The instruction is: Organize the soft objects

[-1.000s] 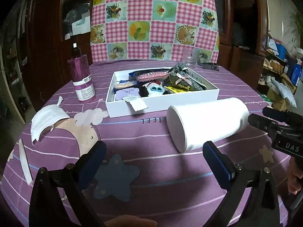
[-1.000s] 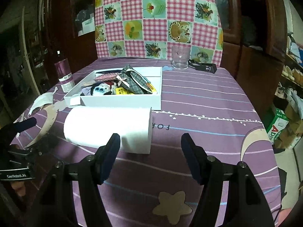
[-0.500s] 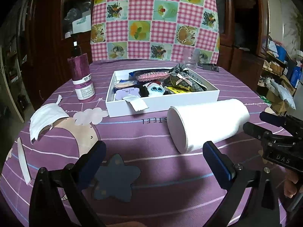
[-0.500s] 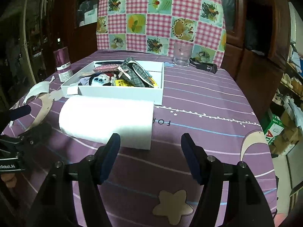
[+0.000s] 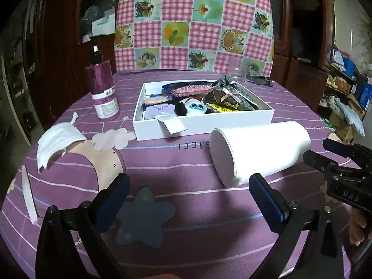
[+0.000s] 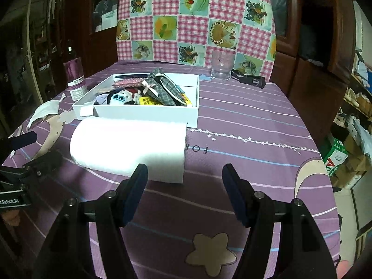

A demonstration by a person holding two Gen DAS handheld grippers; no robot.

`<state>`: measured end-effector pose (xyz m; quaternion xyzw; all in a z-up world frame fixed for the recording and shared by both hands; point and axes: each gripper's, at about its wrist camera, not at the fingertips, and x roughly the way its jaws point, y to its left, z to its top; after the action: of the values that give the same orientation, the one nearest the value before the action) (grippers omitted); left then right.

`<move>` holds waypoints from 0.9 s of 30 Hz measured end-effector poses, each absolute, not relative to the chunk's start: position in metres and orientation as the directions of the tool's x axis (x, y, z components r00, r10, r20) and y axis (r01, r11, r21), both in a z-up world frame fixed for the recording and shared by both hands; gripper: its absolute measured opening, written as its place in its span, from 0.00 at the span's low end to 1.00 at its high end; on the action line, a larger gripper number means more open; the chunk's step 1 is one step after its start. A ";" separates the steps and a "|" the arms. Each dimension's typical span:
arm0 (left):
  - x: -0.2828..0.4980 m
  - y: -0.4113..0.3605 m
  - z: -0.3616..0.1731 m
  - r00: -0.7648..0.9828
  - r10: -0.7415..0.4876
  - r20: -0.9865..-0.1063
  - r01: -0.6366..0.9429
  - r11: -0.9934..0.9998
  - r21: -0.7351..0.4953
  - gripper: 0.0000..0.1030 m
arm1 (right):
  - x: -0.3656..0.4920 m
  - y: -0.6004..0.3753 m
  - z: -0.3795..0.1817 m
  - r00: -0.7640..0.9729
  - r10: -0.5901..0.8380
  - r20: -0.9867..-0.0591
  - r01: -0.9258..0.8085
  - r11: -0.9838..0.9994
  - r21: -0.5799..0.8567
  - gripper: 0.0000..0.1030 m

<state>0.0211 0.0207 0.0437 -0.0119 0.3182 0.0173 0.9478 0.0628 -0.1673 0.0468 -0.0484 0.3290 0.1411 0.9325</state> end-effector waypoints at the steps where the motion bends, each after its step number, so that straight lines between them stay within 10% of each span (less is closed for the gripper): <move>1: 0.021 0.019 0.044 0.797 0.044 -0.602 -0.050 0.999 0.006 1.00 | 0.063 -0.168 0.047 0.744 0.231 -0.627 -0.294 0.956 0.003 0.65; 27: 0.020 0.018 0.046 0.808 0.021 -0.589 -0.027 1.000 -0.001 1.00 | 0.066 -0.170 0.045 0.733 0.226 -0.641 -0.285 0.958 0.011 0.65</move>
<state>0.0201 0.0184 0.0461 -0.0045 0.3098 0.0127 0.9507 0.0658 -0.1702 0.0448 -0.0438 0.3384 0.1373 0.9299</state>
